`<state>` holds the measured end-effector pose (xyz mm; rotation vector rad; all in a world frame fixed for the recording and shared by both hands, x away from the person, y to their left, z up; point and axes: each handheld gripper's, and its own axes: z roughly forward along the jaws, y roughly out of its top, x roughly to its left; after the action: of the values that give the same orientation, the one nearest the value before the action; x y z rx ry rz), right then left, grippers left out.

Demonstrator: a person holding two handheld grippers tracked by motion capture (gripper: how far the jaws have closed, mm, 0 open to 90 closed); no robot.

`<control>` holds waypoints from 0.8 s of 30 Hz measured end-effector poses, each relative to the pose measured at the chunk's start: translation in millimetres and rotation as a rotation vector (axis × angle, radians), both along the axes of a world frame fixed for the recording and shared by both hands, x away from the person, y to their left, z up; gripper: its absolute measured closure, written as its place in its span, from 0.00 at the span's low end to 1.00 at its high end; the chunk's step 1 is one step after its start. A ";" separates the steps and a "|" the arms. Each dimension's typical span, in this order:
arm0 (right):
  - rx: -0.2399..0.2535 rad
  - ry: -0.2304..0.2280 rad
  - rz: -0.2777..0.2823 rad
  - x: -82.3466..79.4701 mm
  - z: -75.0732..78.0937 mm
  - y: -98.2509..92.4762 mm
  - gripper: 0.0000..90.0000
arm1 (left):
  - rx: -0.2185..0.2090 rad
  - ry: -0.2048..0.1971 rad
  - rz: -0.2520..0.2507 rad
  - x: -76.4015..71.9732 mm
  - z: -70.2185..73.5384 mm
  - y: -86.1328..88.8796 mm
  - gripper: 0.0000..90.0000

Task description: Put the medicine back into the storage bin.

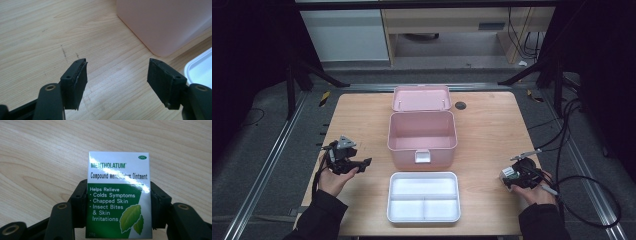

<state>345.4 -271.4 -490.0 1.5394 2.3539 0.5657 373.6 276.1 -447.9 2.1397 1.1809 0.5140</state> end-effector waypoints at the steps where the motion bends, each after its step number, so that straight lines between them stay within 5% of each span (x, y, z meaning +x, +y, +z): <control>1: 0.005 -0.004 0.004 0.3 1.8 -0.2 0.50 | -0.001 0.001 0.001 0.2 0.0 0.4 0.35; 13: 0.060 -0.060 0.011 8.7 24.3 5.0 0.50 | -0.008 0.003 0.014 1.8 0.4 4.9 0.36; 24: 0.122 -0.160 0.070 28.8 67.9 27.3 0.50 | -0.002 0.015 0.019 2.9 -2.1 6.4 0.35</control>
<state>374.3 -244.1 -422.1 1.4072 2.2959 0.8305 376.5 282.4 -450.0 2.1355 1.2107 0.5056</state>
